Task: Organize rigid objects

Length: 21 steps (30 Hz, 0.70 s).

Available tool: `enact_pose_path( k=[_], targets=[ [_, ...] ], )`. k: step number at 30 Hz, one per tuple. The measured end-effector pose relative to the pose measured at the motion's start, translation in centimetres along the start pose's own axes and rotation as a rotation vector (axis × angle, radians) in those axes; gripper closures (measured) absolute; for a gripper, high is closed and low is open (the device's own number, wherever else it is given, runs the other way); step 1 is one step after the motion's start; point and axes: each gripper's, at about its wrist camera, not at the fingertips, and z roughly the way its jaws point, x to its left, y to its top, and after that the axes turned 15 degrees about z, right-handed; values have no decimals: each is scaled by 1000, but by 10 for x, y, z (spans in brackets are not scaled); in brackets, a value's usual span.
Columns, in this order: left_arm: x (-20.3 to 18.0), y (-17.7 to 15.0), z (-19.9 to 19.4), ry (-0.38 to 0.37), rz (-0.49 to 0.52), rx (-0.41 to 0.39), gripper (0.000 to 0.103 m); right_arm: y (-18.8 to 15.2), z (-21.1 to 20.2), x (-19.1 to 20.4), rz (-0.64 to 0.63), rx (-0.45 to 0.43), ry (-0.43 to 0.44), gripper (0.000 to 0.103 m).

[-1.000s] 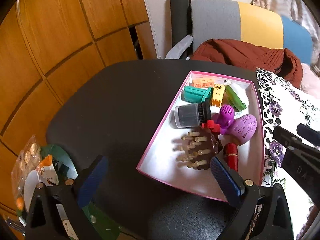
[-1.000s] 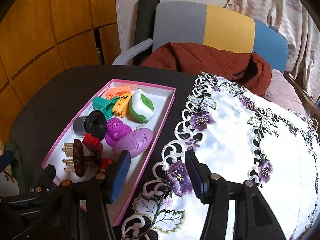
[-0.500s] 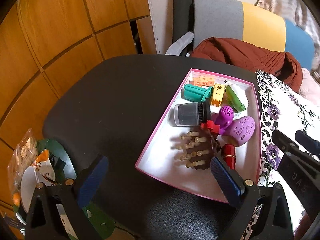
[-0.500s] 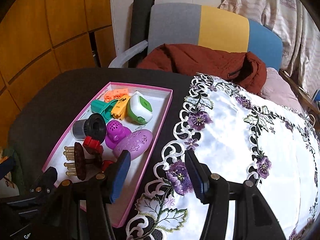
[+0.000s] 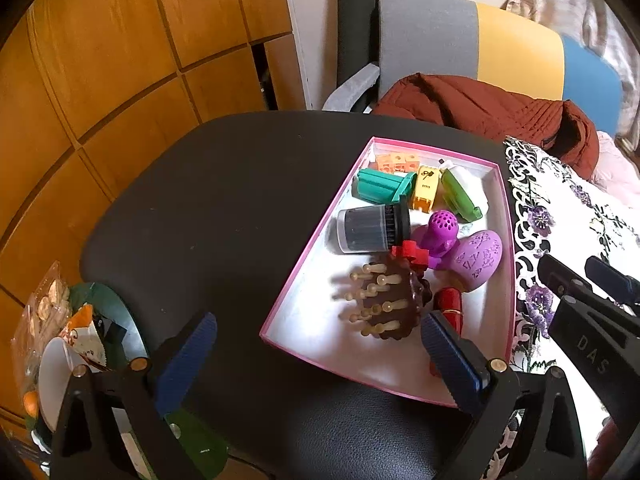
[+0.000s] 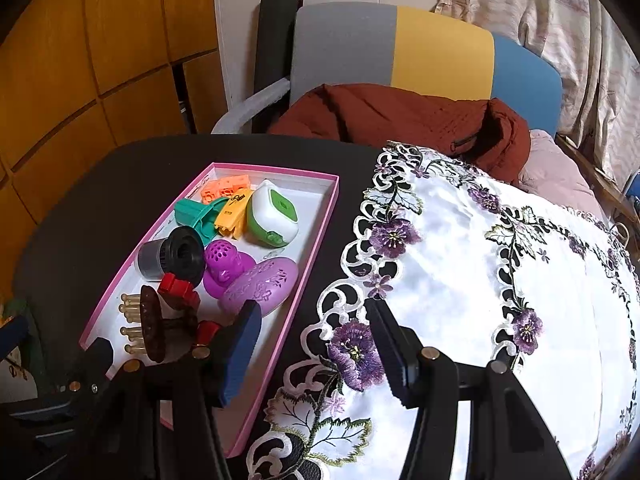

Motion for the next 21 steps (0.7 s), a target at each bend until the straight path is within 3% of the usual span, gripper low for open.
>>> enact_pose_path(
  k=[21],
  targets=[
    [0,-2,4,-24,-17,8,0,-1,3,0,5,11,11,46]
  ],
)
